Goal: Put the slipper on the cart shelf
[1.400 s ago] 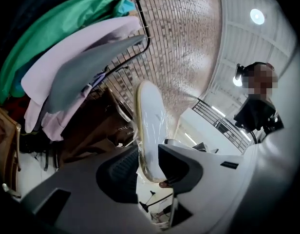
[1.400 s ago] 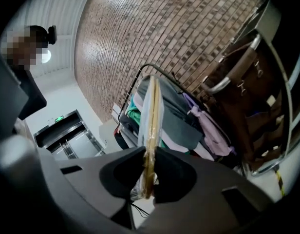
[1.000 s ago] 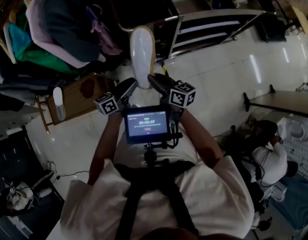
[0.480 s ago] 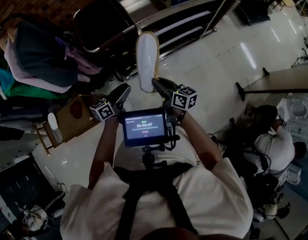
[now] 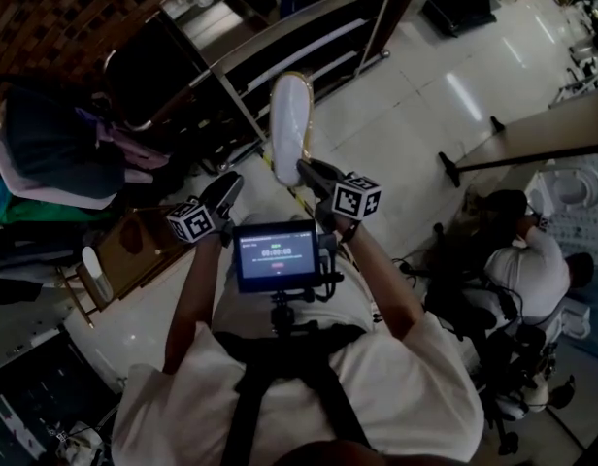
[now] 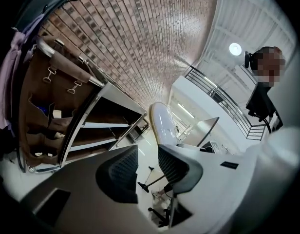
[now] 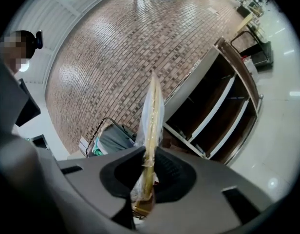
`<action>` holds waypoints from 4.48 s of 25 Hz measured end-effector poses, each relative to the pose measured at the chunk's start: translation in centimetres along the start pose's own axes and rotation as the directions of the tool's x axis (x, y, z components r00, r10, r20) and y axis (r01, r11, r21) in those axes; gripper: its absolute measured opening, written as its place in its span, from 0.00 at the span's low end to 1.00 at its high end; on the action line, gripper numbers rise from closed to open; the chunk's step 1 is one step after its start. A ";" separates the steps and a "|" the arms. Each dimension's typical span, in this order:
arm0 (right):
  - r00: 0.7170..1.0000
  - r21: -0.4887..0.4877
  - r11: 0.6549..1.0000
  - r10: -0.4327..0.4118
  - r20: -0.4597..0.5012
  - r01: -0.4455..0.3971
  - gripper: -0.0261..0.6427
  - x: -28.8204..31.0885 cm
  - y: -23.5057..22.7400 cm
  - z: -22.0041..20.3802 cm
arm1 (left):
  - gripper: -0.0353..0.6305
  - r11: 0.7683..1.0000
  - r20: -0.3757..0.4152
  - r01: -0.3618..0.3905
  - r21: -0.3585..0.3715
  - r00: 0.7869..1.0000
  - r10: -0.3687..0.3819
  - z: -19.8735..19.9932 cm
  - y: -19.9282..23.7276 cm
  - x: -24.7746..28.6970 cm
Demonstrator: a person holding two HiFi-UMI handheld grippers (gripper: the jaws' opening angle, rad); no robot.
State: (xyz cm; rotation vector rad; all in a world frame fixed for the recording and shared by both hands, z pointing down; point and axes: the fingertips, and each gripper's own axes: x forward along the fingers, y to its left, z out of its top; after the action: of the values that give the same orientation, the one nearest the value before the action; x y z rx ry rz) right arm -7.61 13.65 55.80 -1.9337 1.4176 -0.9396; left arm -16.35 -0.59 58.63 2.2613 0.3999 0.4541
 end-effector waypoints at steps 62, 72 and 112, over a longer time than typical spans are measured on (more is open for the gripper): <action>0.913 -0.008 0.997 0.073 -0.401 -0.083 0.14 4.0 -26.9 26.6 | 0.24 0.967 0.011 -0.252 -0.026 0.967 0.253 7.3 3.4 34.2; 0.814 0.075 0.990 0.143 -0.563 -0.122 0.14 3.3 -31.3 24.4 | 0.24 0.918 0.067 -0.379 -0.112 0.919 0.388 6.3 3.6 34.8; 0.784 0.160 0.987 0.095 -0.613 0.006 0.14 21.7 -40.6 21.2 | 0.24 0.842 0.070 -0.530 -0.099 0.840 0.538 6.9 4.7 32.6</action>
State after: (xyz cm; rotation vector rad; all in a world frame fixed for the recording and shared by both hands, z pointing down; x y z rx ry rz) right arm 36.60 5.15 79.05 -1.5200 1.6614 -1.7203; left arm 16.28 5.60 64.14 2.2898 -0.3146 0.6262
